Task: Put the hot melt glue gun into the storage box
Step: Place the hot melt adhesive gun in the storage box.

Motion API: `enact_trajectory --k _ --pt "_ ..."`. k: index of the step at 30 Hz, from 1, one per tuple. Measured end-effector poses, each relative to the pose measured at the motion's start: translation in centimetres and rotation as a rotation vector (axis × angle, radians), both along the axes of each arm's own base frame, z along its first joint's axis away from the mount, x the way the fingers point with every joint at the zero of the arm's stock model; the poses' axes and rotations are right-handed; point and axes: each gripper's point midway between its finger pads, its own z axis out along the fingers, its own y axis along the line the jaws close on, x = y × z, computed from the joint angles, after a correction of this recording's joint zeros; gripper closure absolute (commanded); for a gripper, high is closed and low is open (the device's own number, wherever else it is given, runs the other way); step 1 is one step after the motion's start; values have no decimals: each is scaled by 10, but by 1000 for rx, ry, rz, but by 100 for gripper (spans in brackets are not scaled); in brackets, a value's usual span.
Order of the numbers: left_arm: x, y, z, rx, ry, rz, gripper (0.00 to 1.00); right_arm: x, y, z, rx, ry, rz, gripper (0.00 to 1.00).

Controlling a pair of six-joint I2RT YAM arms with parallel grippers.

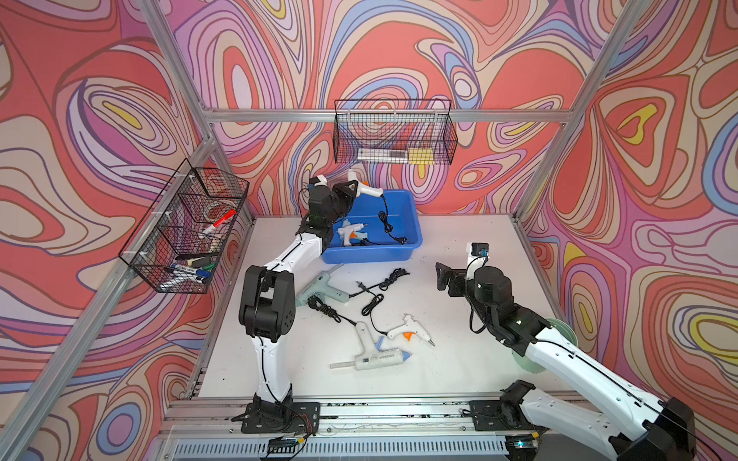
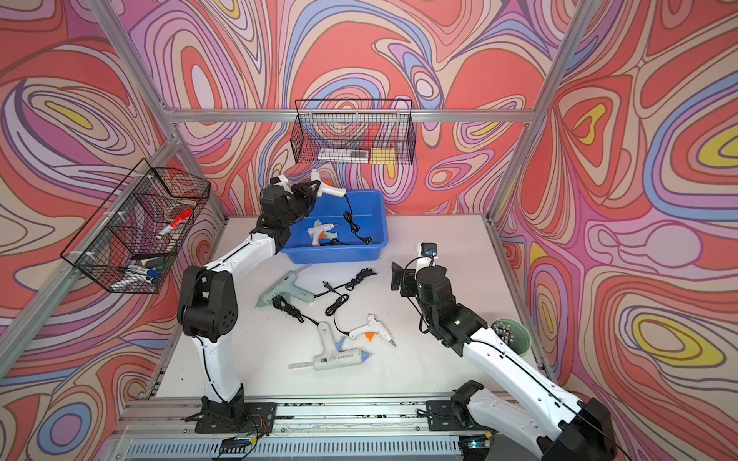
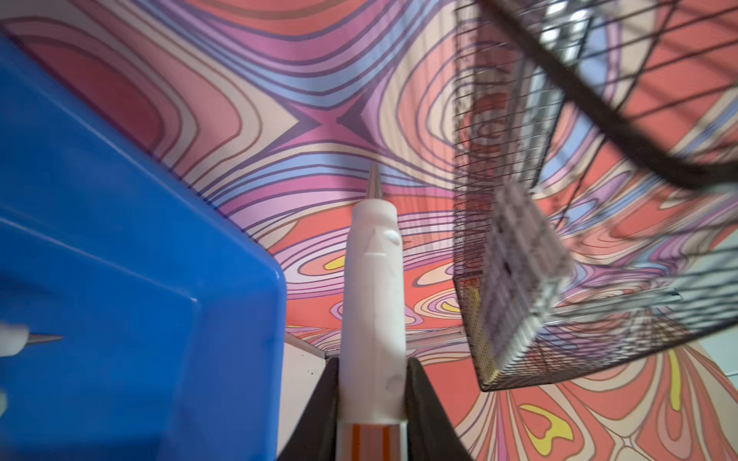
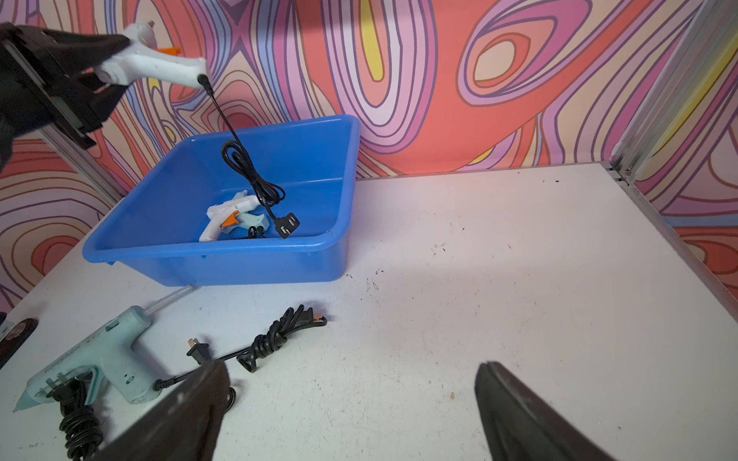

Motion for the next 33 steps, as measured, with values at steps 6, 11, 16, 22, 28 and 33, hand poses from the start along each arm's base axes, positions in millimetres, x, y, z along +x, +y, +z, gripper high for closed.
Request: enact_trajectory --k 6,11,16,22,28,33 --pt "11 -6 -70 38 115 -5 100 2 0 -9 -4 27 -11 2" --pt "19 -23 -110 82 175 -40 100 4 -4 -28 -22 94 -50 2" --pt "24 -54 -131 113 199 -111 100 1 -5 -57 -38 199 -72 5" --pt "23 -78 -153 198 245 -199 100 -9 8 -93 -22 348 -18 12" --pt "24 -85 -173 318 290 -277 93 -31 34 -125 19 522 126 22" --pt "19 -88 -193 386 331 -331 74 -54 48 -150 60 651 217 29"
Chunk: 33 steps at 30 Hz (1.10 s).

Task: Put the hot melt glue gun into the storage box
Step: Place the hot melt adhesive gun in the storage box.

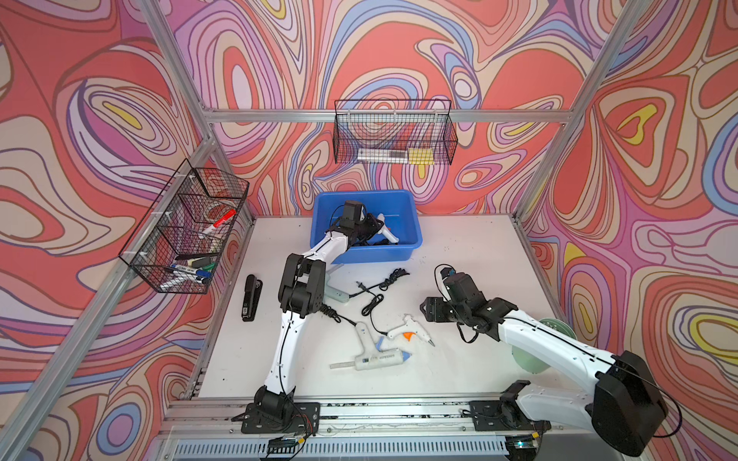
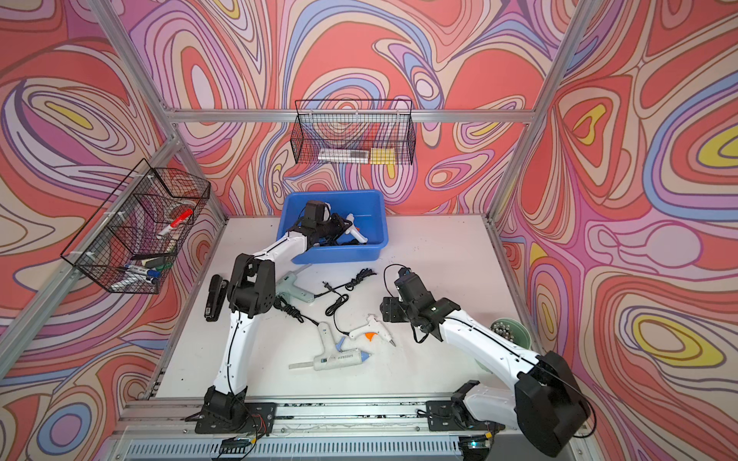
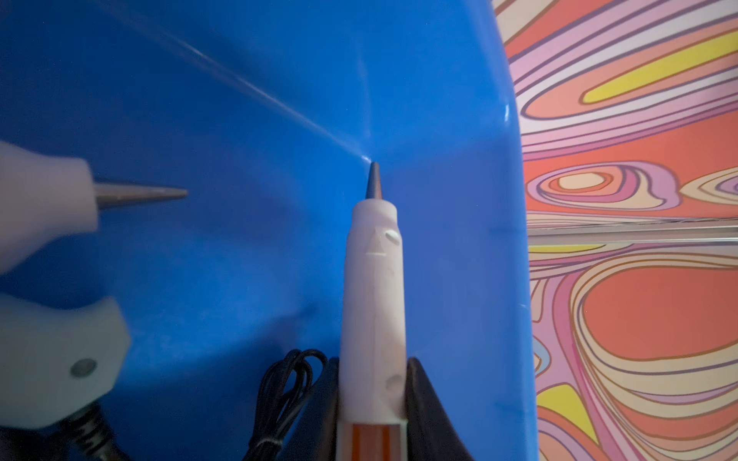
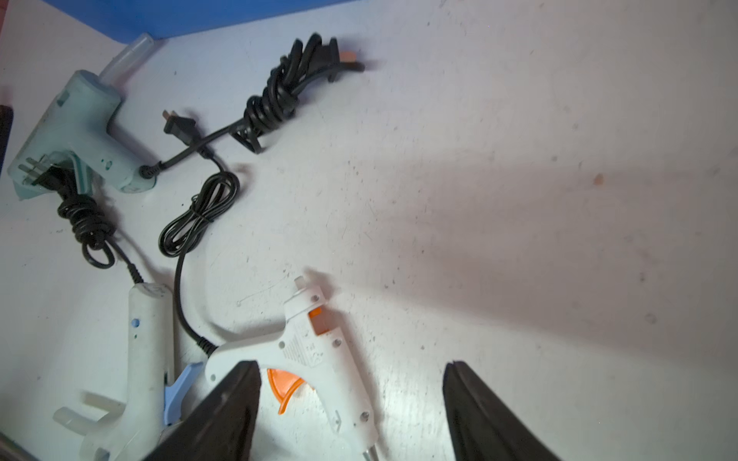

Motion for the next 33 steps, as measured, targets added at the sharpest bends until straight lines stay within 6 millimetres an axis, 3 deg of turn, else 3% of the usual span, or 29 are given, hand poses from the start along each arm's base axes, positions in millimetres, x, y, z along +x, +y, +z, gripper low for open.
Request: enact_trajectory --k 5,9,16,20,28,31,33 --pt "-7 2 -17 65 41 -34 54 -16 4 -18 21 83 32 32" --pt "-8 8 -14 114 39 -47 29 -24 3 -34 4 151 37 36" --pt "-9 30 -17 221 45 -31 3 -35 -1 -56 -28 231 34 37" --pt "-15 48 3 277 30 -2 1 -39 -3 -58 -38 245 37 37" --pt "-48 77 99 309 -88 74 1 -55 4 -63 -77 270 77 36" --pt "-64 83 110 308 -96 82 1 -62 6 -68 -110 280 91 34" --pt "-78 86 106 303 -79 85 1 -66 6 -74 -142 295 96 32"
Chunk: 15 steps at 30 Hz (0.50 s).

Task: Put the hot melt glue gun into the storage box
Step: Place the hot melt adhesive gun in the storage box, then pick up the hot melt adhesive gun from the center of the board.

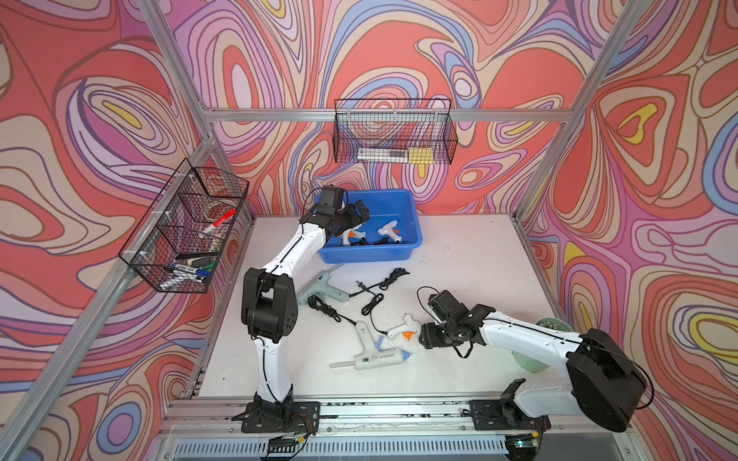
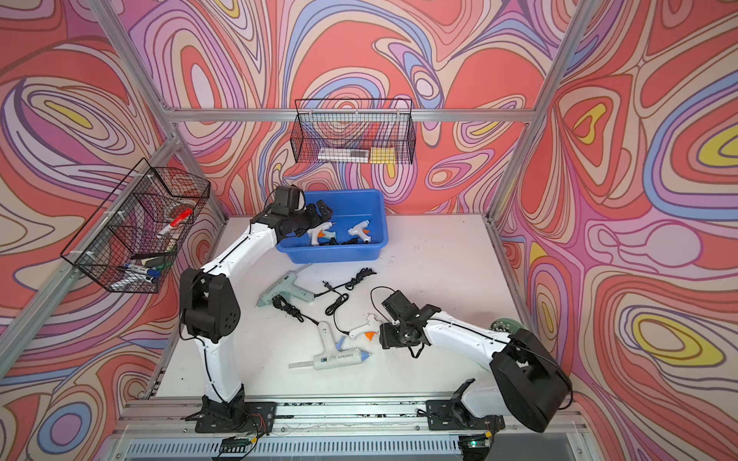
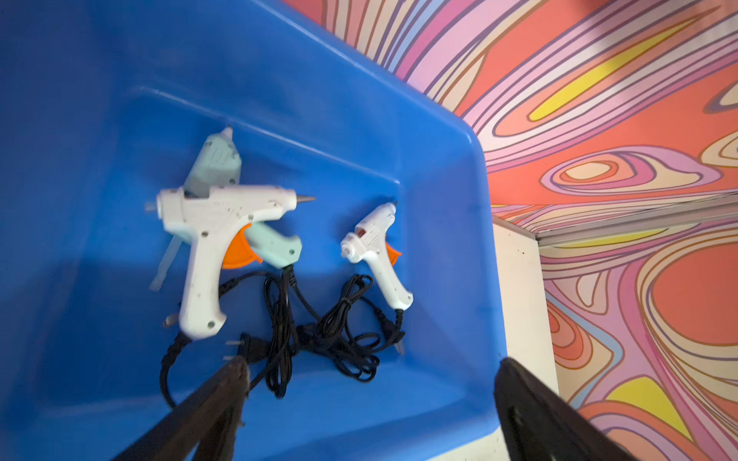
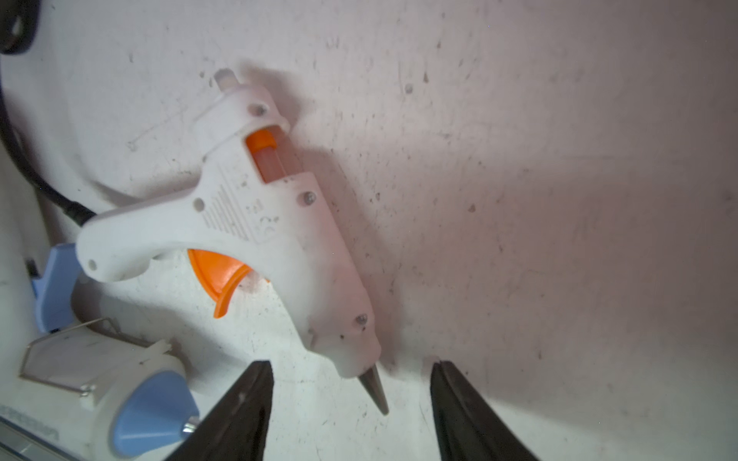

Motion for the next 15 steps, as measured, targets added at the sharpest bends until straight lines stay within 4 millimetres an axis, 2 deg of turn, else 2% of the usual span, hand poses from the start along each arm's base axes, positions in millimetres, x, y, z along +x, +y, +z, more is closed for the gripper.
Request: enact_trajectory --k 4,7,10,15 --pt "-25 5 -23 -13 52 5 1 -1 -2 -8 -57 13 7 30" --pt "-42 7 -35 -30 81 4 1 7 2 -8 -85 1 9 30" --pt "-52 8 -27 -52 62 2 1 16 7 -9 -103 -13 12 31" --pt "-67 12 2 -70 1 1 1 26 14 -11 -135 -29 29 37"
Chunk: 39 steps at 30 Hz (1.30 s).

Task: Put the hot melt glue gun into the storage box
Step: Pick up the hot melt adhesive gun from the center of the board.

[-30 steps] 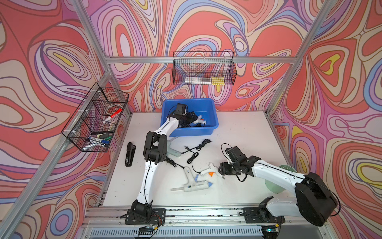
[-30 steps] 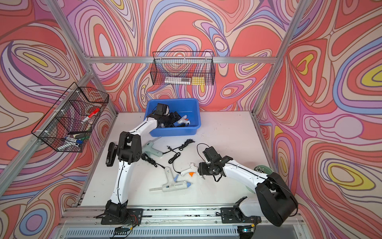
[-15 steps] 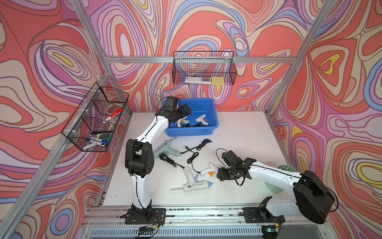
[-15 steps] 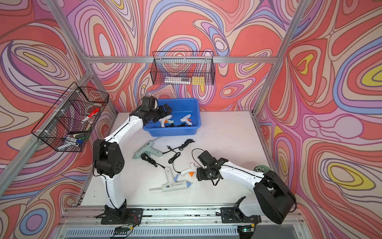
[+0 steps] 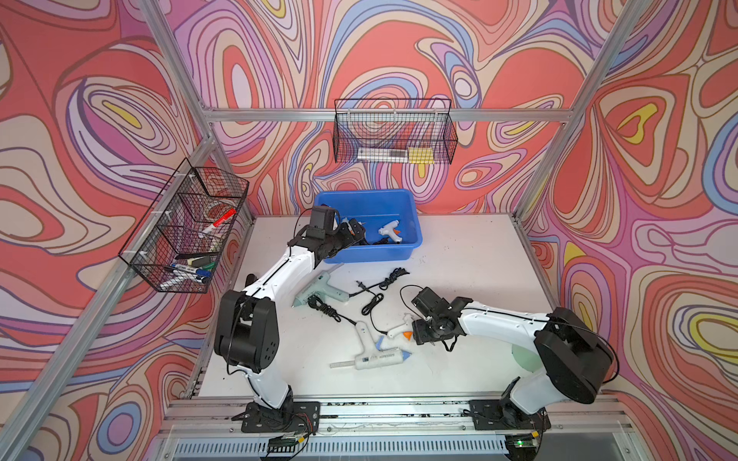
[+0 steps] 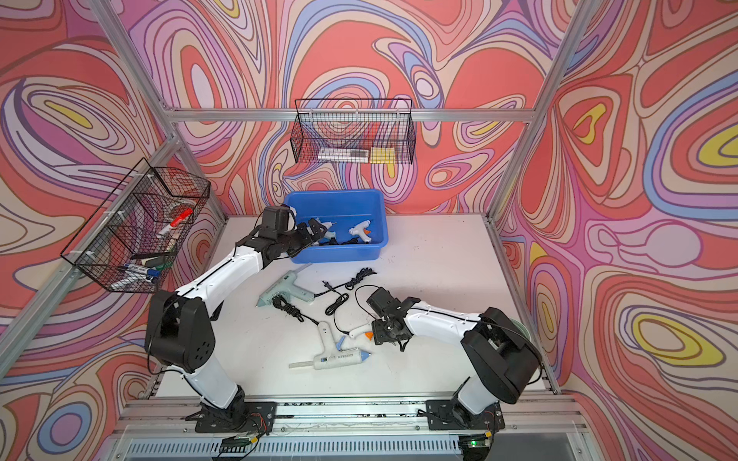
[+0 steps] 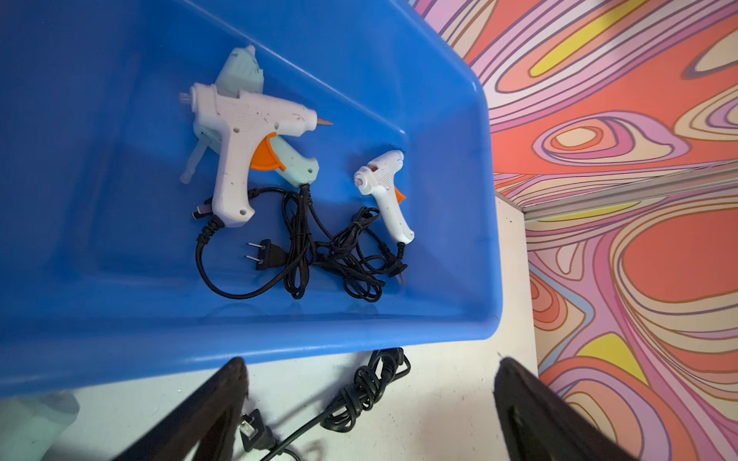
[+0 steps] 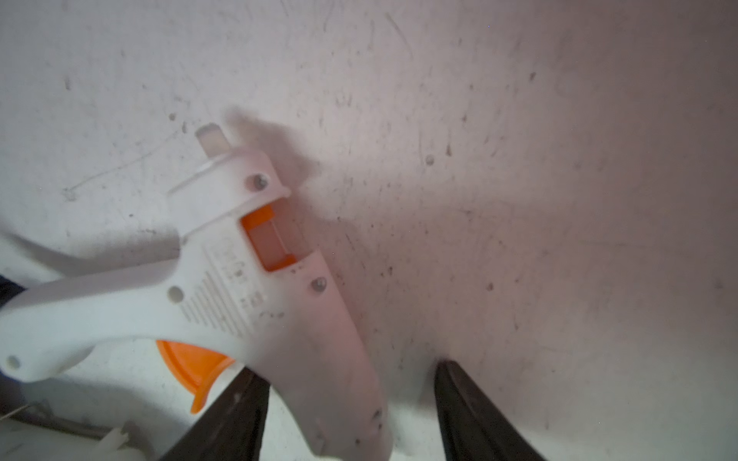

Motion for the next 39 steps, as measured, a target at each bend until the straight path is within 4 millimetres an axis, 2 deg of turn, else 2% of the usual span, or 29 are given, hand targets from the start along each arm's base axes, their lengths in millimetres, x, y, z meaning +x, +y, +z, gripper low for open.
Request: enact_trajectory --k 4,7,12,15,17,22,31,39 --pt "-7 3 21 -9 -45 3 1 5 2 -1 -18 -16 4 46" --pt "-9 3 31 -15 -68 1 1 9 1 -2 -33 -29 -6 58" --pt "-10 -1 35 -29 -77 -19 1 14 0 -1 -46 -49 -26 77" --pt "-14 -9 35 -32 -78 -68 1 16 -1 -1 -51 -55 -29 88" --pt "-17 -19 34 -23 -80 -124 1 16 -1 -1 -56 -60 -29 99" --pt "-36 -44 16 11 -45 -284 1 19 -4 8 -71 -95 -13 100" --pt "-72 -67 -20 14 69 -517 1 37 -1 67 -54 -305 48 100" --pt "-112 -93 -54 -28 212 -755 1 44 2 88 -85 -414 90 100"
